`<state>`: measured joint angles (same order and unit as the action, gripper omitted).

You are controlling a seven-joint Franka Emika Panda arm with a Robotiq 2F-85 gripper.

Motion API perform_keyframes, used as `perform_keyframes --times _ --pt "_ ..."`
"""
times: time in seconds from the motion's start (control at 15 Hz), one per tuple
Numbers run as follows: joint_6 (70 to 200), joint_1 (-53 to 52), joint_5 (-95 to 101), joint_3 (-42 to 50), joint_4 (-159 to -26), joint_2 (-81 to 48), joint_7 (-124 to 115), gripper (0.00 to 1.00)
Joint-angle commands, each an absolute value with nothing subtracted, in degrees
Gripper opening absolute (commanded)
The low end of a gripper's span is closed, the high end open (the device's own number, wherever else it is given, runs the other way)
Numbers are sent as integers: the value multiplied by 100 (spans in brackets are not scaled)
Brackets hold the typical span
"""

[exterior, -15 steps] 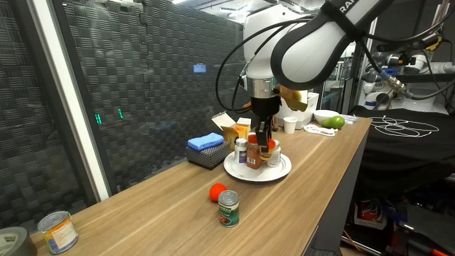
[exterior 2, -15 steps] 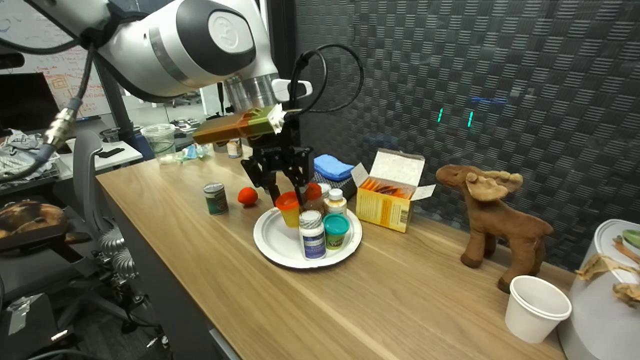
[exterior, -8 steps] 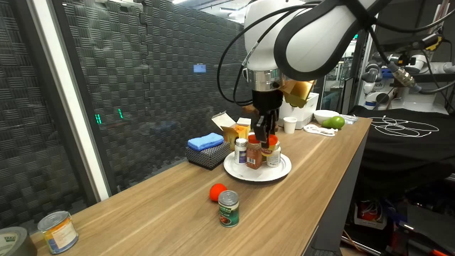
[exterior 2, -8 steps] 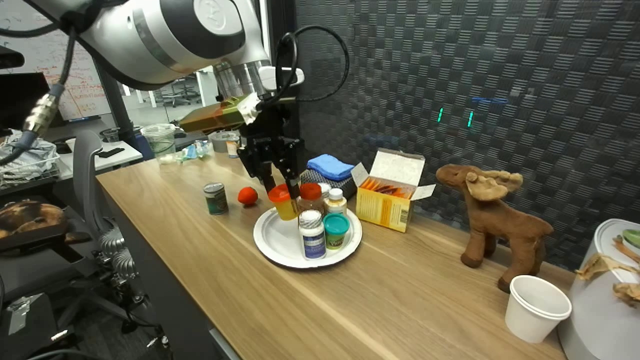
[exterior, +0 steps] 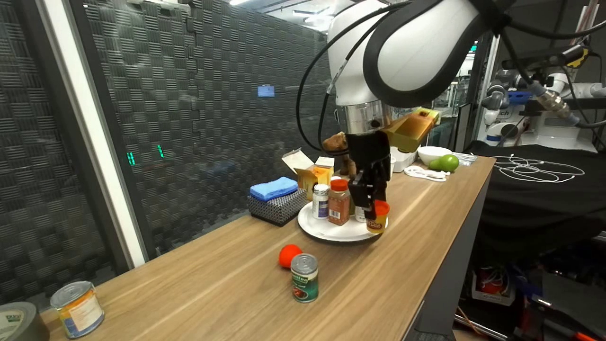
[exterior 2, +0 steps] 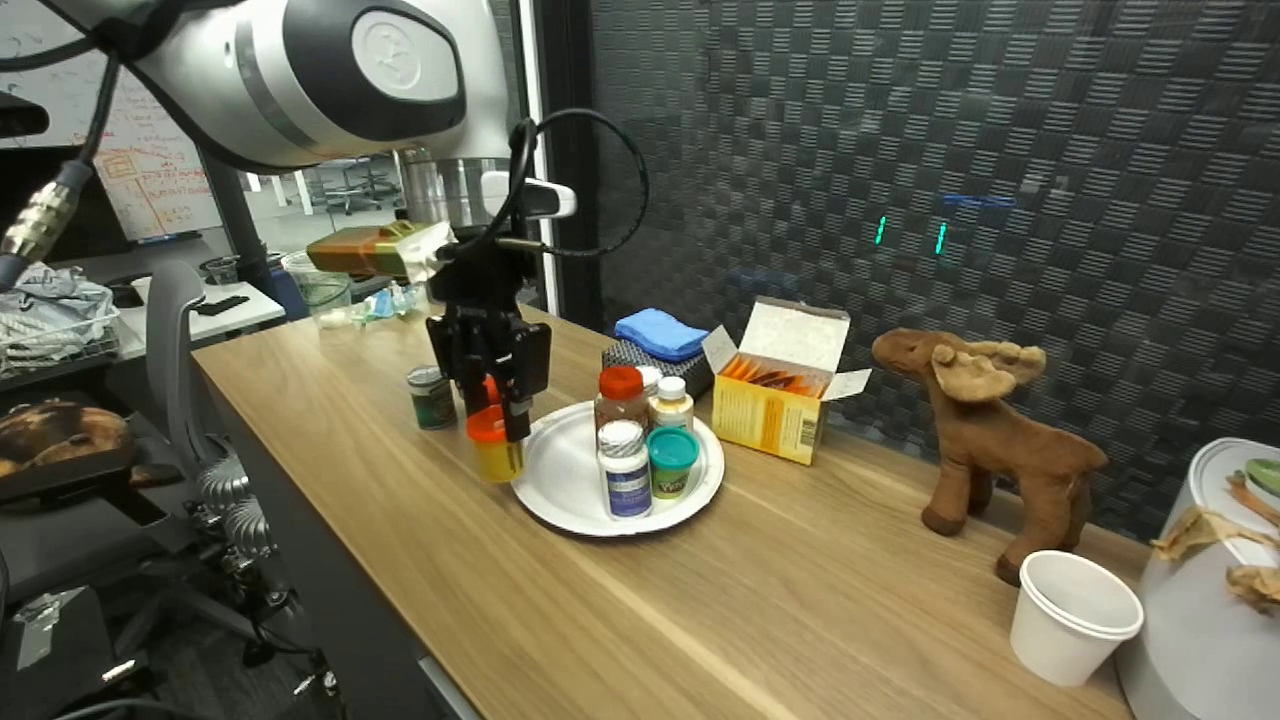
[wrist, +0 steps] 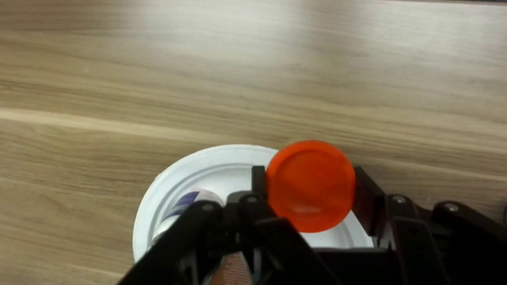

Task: Put the bottles on the tray

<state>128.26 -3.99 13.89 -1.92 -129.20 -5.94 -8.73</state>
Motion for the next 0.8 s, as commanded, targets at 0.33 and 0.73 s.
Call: perform_keyframes --times 0.33,0.73 --pt "13116 -315 830 -194 -12738 -723 -550 29" --pt "13187 -253 881 -129 -12375 -1118 -430 29"
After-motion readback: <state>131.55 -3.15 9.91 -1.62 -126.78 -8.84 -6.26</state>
